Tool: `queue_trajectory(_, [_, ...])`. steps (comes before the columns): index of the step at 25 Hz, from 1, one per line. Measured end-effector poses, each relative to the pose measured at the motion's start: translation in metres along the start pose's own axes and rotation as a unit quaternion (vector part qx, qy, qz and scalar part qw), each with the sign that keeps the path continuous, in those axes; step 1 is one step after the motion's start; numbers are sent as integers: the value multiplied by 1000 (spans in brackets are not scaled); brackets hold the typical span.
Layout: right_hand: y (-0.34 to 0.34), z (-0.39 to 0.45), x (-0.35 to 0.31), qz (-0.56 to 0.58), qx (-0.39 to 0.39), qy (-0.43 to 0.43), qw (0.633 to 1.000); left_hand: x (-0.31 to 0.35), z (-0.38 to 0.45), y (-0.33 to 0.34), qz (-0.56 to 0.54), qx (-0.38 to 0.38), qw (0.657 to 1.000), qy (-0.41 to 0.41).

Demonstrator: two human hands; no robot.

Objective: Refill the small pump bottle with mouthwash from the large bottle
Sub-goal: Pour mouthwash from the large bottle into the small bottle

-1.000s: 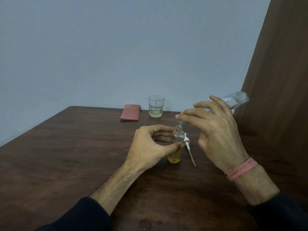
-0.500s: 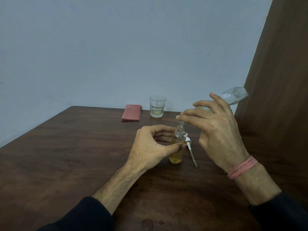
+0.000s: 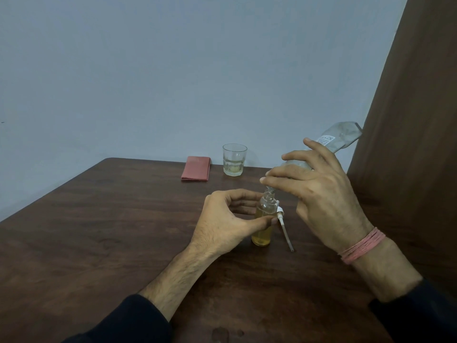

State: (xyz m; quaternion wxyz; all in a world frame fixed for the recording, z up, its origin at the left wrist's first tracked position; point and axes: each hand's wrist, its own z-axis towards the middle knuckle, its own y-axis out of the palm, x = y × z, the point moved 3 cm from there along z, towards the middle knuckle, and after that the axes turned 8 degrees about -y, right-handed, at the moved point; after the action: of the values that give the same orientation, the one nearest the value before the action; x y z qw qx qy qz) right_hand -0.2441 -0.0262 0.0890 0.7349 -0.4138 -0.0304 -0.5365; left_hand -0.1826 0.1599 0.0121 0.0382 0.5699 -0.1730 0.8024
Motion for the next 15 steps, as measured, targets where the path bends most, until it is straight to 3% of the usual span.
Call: queue_trajectory(15, [-11,22,6,-36,-63,-143,987,-2,1,-1,6,8,1000,-12])
